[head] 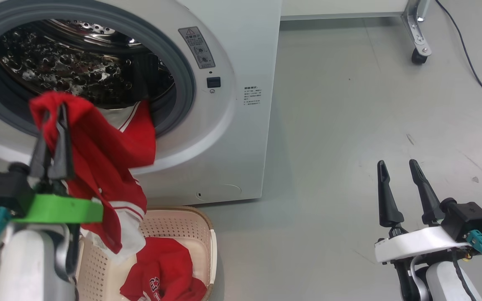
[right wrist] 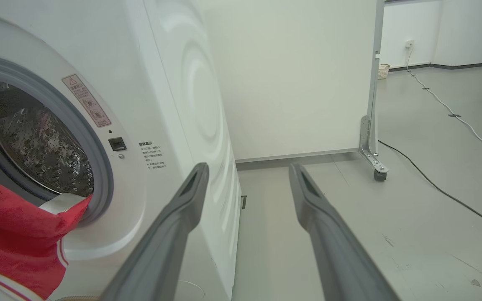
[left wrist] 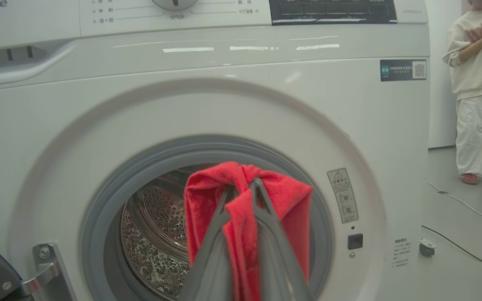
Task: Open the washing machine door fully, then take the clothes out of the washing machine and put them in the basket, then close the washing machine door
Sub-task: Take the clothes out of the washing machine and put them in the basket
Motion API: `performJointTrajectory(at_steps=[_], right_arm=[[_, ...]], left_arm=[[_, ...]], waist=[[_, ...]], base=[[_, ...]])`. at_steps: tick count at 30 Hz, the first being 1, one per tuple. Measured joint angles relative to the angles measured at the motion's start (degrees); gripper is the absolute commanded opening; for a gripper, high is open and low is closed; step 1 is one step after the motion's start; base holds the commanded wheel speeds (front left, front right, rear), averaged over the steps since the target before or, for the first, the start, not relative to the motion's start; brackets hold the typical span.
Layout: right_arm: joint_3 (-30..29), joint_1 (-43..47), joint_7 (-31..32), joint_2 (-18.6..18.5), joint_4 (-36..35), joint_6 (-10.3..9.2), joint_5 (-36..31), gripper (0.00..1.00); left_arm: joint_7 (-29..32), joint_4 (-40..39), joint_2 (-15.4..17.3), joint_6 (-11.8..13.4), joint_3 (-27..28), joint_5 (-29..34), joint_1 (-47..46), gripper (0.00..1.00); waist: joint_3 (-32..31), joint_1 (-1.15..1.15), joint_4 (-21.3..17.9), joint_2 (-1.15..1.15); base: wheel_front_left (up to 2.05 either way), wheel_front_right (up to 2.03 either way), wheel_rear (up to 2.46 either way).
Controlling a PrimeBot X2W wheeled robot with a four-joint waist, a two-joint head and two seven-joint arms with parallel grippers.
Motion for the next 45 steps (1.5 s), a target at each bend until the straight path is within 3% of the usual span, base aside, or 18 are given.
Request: performJointTrajectory(at_steps=[8, 18, 30, 45], right_arm=[[0.5, 0.0, 0.0, 0.0, -0.1, 0.0, 0.0, 1.0], [1.2, 0.0, 0.0, 0.0, -0.5, 0.01, -0.4, 1.0], [2.5, -1.5, 0.0, 0.1, -1.6, 0.01, -0.5, 1.0], [3.2, -5.1, 0.0, 0.2, -2.3, 0.01, -0.9, 1.0]], left_arm=[[0.7, 5.7, -0.1, 0.0, -1.2, 0.0, 5.7, 0.0], [6.5, 14.5, 0.3, 0.0, -2.1, 0.5, 9.9, 0.0], [9.9, 22.5, 1.8, 0.0, -3.2, 1.6, 9.4, 0.0], [11.3, 33.4, 3.7, 0.0, -2.7, 1.8, 2.5, 0.0]], waist=[[0.8, 0.0, -0.2, 0.0], [3.2, 0.0, -1.1, 0.0], [8.4, 0.0, -3.2, 0.0], [16.3, 0.0, -8.0, 0.0]], base=[[0.0, 0.0, 0.0], [0.0, 0.0, 0.0], [0.0, 0.0, 0.0], [0.0, 0.0, 0.0]])
